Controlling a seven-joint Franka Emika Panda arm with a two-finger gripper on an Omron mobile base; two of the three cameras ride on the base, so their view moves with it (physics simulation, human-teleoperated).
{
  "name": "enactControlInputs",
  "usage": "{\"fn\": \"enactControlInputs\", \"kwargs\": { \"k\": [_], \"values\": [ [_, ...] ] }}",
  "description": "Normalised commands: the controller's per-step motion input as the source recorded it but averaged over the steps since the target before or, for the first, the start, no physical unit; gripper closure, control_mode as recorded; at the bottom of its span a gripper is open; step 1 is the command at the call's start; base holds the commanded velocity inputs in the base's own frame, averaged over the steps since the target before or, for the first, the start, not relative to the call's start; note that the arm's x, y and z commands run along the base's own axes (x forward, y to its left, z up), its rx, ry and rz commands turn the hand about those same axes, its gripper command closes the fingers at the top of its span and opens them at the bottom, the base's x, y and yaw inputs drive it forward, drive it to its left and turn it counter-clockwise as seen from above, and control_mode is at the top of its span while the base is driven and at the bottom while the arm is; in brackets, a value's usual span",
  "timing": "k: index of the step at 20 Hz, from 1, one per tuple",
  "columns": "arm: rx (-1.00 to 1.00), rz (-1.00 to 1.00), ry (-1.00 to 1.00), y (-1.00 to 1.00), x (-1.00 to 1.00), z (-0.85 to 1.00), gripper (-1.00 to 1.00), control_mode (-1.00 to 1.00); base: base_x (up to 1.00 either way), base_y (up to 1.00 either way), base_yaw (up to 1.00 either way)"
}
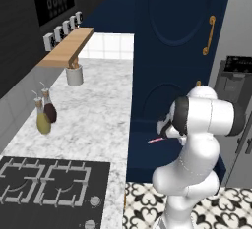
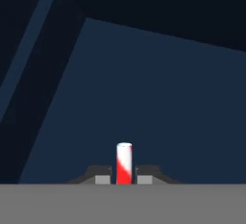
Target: Take a straw from the drawer in front and place it inside the glass cup on the dining counter.
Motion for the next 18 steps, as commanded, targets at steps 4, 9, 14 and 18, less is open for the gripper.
{"fn": "enactControlInputs", "kwargs": {
  "k": [4, 9, 14, 18],
  "values": [
    [0.08, -0.02, 0.14, 0.00, 0.02, 1.00, 1.00, -1.00, 0.00, 0.00, 0.00],
    [0.14, 0.00, 0.22, 0.00, 0.00, 1.00, 1.00, -1.00, 0.00, 0.00, 0.00],
    [0.07, 0.00, 0.24, -0.02, 0.00, 1.00, 1.00, -1.00, 0.00, 0.00, 0.00],
    [0.00, 0.01, 0.17, -0.01, -0.14, 1.00, 1.00, -1.00, 0.00, 0.00, 0.00]
  ]
}}
